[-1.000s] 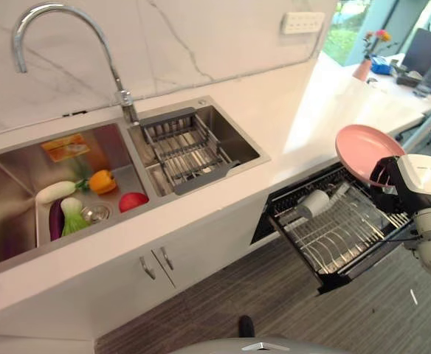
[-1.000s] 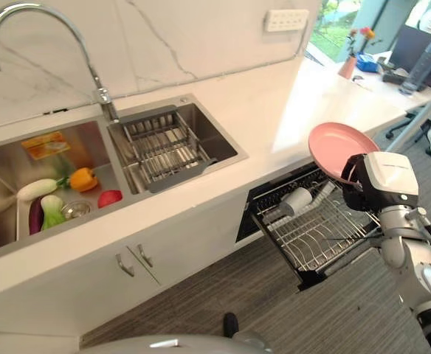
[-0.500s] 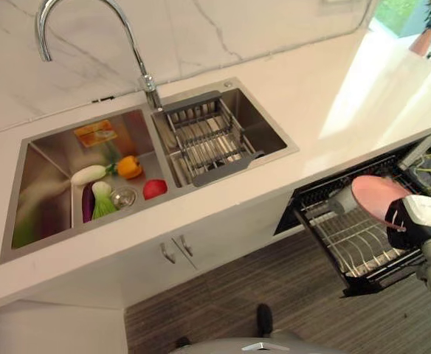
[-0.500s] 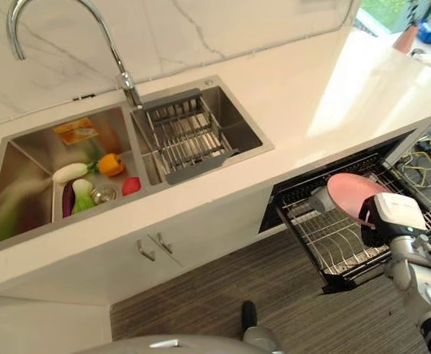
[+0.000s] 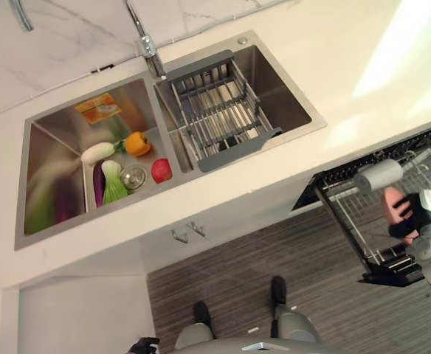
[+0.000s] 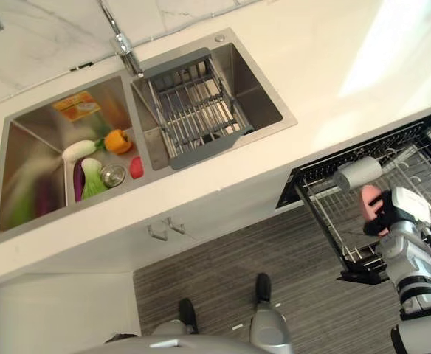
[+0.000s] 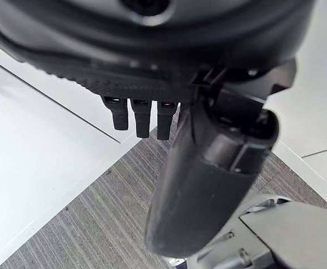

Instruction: Place the dishes in the dishwasher.

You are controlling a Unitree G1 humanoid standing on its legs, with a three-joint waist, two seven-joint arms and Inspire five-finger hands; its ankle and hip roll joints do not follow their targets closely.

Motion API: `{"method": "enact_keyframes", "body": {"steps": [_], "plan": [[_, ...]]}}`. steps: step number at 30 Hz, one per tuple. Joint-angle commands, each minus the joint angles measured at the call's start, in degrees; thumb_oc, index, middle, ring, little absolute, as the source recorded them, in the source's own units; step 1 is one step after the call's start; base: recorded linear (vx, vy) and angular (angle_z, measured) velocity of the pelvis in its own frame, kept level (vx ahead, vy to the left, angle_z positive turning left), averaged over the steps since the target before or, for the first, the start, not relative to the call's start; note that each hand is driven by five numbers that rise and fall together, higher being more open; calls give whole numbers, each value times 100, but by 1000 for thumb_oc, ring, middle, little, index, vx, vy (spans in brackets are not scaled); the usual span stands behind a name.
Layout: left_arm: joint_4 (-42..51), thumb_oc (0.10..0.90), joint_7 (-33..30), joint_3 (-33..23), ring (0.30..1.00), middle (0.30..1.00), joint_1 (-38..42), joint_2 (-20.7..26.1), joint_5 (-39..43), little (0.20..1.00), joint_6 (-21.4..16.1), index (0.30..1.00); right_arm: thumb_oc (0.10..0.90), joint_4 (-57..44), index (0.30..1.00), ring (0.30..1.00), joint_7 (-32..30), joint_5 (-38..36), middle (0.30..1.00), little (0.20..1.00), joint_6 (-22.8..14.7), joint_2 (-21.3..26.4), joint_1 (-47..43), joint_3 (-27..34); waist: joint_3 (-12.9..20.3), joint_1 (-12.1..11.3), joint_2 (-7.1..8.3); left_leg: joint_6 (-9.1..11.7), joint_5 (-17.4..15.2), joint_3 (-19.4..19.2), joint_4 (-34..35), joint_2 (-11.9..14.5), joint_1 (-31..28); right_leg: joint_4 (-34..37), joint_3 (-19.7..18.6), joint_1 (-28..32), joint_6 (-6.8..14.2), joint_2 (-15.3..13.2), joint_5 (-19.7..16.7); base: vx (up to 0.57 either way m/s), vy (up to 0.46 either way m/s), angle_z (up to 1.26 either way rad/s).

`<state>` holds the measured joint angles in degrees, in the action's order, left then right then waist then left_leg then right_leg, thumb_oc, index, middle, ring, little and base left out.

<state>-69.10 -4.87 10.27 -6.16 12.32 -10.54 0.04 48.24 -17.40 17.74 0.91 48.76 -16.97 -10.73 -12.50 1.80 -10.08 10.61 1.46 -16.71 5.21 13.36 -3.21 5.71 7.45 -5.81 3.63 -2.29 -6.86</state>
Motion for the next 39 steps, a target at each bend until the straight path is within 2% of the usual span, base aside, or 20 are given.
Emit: {"method": "enact_keyframes", "body": {"steps": [1, 4, 7, 8, 12, 14, 15, 16, 17, 21, 23, 25, 26, 28, 29, 31, 33, 35, 36, 39], "plan": [[-353, 800, -91, 262, 900, 900, 108, 201, 56, 900, 46, 900, 800, -482, 900, 900, -596, -77, 900, 900, -21, 469, -158, 614, 356, 122, 294, 43, 254, 440, -21, 310, 76, -71, 260, 242, 569, -513, 429, 30, -10, -9], [-412, 800, -106, 125, 900, 900, 174, 199, -28, 900, 92, 900, 800, -1028, 900, 900, -928, -73, 900, 900, 34, 593, 350, 1379, 410, 222, 336, 32, 190, 430, -21, 321, 3, -71, 269, 305, 568, -495, 451, 38, -14, 5], [-415, 800, -119, 108, 900, 900, 192, 207, -53, 900, 110, 900, 800, -1298, 900, 900, -1058, -44, 900, 900, 85, 601, 614, 1752, 414, 218, 355, 26, 172, 421, -21, 318, -16, -71, 267, 323, 572, -494, 450, 17, -8, 6], [-403, 800, -179, -6, 900, 900, 224, 182, -85, 900, 124, 900, 800, -1506, 900, 900, -1639, -185, 900, 900, 146, 529, 1026, 2613, 408, 332, 368, 6, 117, 414, -21, 301, -33, -71, 245, 311, 582, -498, 439, 0, 0, 0], [-328, 800, -248, -63, 900, 900, 189, 165, -43, 900, 138, 900, 800, -1437, 900, 900, -2171, -494, 900, 900, 272, 145, 1733, 3618, 384, 409, 355, -14, 62, 400, -21, 286, -45, -71, 243, 306, 594, -510, 437, 6, 1, 1], [-277, 800, -272, -80, 900, 900, 160, 145, 1, 900, 147, 900, 587, -1246, 580, 580, -2349, -816, 580, 580, 271, -175, 2072, 3993, 373, 446, 354, -22, 49, 408, -21, 280, -38, -71, 244, 301, 596, -519, 430, 0, 0, 0], [-275, 800, -272, -61, 900, 900, 160, 156, 3, 900, 149, 900, 549, -1251, 524, 524, -2355, -832, 524, 524, 258, -188, 2105, 4016, 377, 432, 359, -22, 49, 413, -21, 279, -37, -71, 249, 303, 597, -520, 431, 1, 1, -5], [-238, 800, -305, -39, 900, 900, 117, 139, 67, 900, 175, 900, 400, -722, 300, 300, -2522, -1381, 300, 300, 188, -604, 2303, 4227, 358, 457, 345, -31, 35, 429, -21, 272, -28, -71, 258, 304, 592, -522, 434, 2, -1, -5], [-205, 800, -316, -24, 900, 900, 94, 133, 64, 900, 181, 900, 400, -512, 300, 300, -2580, -1557, 300, 300, 180, -754, 2334, 4254, 350, 458, 326, -34, 33, 438, -21, 266, -19, -73, 261, 300, 592, -523, 437, 2, -9, -3], [-91, 800, -298, 64, 900, 900, 61, 167, 89, 900, 225, 900, 400, 576, 300, 300, -2344, -2385, 300, 300, -38, -1048, 1969, 3867, 285, 402, 284, -37, 56, 495, -21, 255, 52, -79, 267, 231, 595, -523, 437, -25, -12, -3], [14, 800, -311, 64, 900, 900, 51, 175, 231, 900, 215, 900, 400, 704, 300, 300, -1993, -2682, 300, 300, -183, -1159, 1593, 3467, 204, 353, 209, -30, 97, 503, -21, 246, 116, -88, 233, 138, 592, -529, 422, -67, 0, -10], [17, 800, -310, 52, 900, 900, 52, 176, 234, 900, 217, 900, 400, 719, 300, 300, -1987, -2691, 300, 300, -191, -1154, 1574, 3451, 200, 361, 211, -29, 98, 501, -21, 246, 120, -90, 230, 132, 591, -528, 421, -56, -5, -16], [122, 800, -339, 112, 900, 900, 44, 210, 379, 900, 179, 900, 400, 792, 300, 300, -1734, -2613, 300, 300, -181, -957, 1080, 2969, 53, 254, 123, -26, 196, 563, -21, 228, 240, -114, 230, 11, 576, -528, 413, -76, -13, -14], [124, 800, -339, 97, 900, 900, 48, 201, 382, 900, 180, 900, 400, 815, 300, 300, -1730, -2615, 300, 300, -184, -942, 1044, 2945, 50, 272, 116, -26, 200, 567, -21, 230, 252, -117, 233, 1, 574, -527, 412, -61, -17, -8], [190, 800, -344, 160, 900, 900, 34, 227, 455, 900, 119, 900, 400, 655, 300, 300, -1606, -2355, 300, 300, -170, -722, 662, 2540, -55, 169, 37, -16, 267, 624, -22, 229, 347, -139, 254, -67, 562, -527, 443, -60, -23, 7], [192, 800, -344, 147, 900, 900, 40, 221, 455, 900, 119, 900, 400, 665, 300, 300, -1606, -2356, 300, 300, -171, -716, 638, 2526, -54, 184, 39, -18, 297, 633, -21, 225, 377, -133, 258, -89, 555, -530, 415, -48, -30, 10], [179, 800, -384, 213, 900, 900, 12, 232, 522, 900, 69, 900, 400, 409, 300, 300, -1413, -2072, 300, 300, -265, -427, 30, 1933, -145, 36, -17, -10, 396, 730, -58, 229, 555, -155, 295, -219, 508, -527, 424, -30, -68, 15], [163, 800, -407, 266, 900, 900, -10, 267, 549, 900, 29, 900, 400, 184, 300, 300, -1113, -1701, 300, 300, -396, -157, -565, 1202, -231, -145, 1, 14, 455, 831, -121, 265, 716, -158, 357, -283, 468, -498, 451, -14, -92, 25], [163, 800, -408, 255, 900, 900, -5, 262, 548, 900, 29, 900, 400, 194, 300, 300, -1113, -1702, 300, 300, -399, -155, -588, 1188, -226, -132, 3, 12, 480, 839, -117, 260, 743, -154, 362, -305, 464, -503, 430, -13, -110, 7], [118, 800, -413, 254, 900, 900, -49, 311, 684, 900, -27, 900, 400, -167, 300, 300, -973, -1264, 300, 300, -507, 247, -1282, 483, -314, -294, 92, 70, 588, 933, -121, 354, 897, -147, 451, -392, 430, -427, 451, 2, -87, 5]]}}
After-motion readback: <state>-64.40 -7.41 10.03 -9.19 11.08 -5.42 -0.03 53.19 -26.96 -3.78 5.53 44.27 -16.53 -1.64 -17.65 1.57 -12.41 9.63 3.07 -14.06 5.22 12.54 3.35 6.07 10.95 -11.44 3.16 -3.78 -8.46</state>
